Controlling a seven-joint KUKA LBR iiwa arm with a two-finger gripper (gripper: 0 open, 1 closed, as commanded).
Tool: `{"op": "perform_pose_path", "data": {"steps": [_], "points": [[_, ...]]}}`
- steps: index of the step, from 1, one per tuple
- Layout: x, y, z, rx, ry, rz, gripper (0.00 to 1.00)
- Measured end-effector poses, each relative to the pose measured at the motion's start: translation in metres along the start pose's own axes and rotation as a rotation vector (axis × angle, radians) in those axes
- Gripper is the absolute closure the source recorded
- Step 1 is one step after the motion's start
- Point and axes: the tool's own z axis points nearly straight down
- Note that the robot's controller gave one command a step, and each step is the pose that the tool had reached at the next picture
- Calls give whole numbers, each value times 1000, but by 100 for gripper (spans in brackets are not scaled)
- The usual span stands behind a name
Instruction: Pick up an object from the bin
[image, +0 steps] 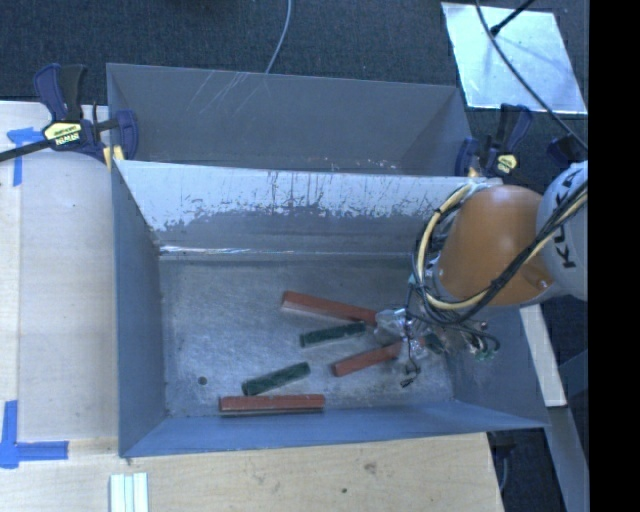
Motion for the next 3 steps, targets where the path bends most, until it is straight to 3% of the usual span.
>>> {"op": "perform_pose_path", "data": {"steps": [2, 3], "points": [[-2, -1, -47, 4, -9, 1, 100], [-1, 0, -59, 2, -4, 2, 100]]}}
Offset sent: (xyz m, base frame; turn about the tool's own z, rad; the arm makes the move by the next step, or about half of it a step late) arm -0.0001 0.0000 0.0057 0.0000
